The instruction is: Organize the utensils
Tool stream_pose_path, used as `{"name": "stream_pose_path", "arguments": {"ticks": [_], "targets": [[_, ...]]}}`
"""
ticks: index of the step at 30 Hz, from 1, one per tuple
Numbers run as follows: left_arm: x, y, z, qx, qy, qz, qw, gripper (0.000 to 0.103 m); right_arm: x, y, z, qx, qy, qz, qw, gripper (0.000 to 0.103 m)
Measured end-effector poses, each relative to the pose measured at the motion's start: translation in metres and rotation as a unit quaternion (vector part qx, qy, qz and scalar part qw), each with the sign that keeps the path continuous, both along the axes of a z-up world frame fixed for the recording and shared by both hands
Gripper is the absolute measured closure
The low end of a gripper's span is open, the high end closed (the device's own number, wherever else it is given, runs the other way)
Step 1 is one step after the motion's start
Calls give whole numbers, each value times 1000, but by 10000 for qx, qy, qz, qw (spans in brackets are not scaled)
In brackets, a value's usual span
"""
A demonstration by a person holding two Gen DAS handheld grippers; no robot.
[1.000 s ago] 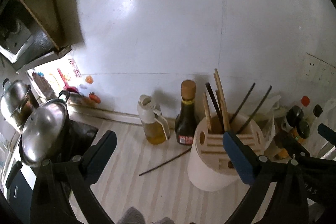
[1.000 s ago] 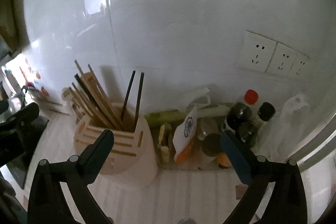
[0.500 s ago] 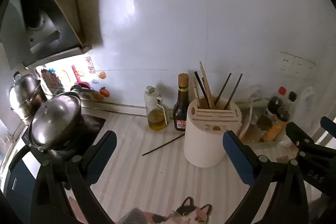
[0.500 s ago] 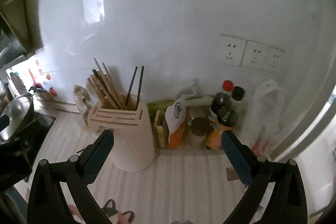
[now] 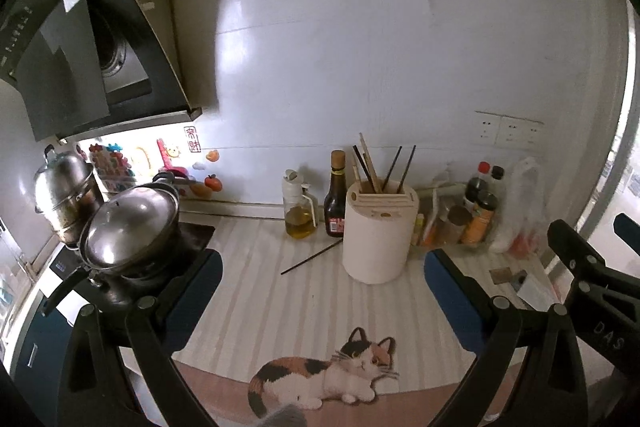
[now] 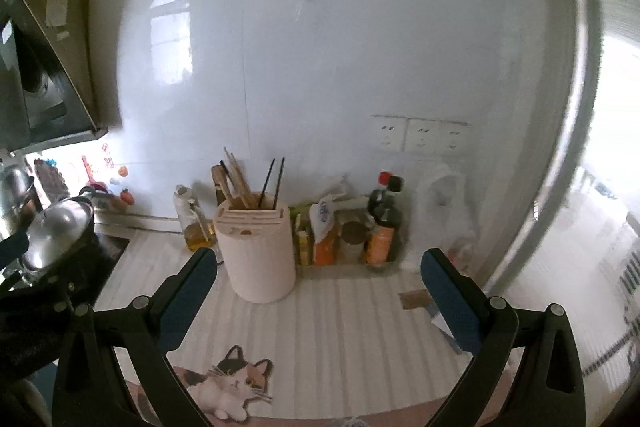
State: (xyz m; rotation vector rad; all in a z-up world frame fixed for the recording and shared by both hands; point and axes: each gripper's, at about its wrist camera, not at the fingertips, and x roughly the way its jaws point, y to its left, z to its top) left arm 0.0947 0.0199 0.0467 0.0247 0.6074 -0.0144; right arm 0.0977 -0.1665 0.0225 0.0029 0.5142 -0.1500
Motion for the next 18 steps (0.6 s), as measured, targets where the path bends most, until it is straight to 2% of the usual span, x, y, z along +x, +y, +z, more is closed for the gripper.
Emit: {"name": "stream_pose_path", "arguments": {"ticks": [6, 18], "targets": [[-27, 7, 8, -66, -177, 201, 9996, 0, -45, 5, 13, -65, -157, -68, 9998, 0], [-41, -1, 11, -33, -150, 202, 9997, 0, -67, -5, 16, -85, -202, 65, 9997, 0]]}}
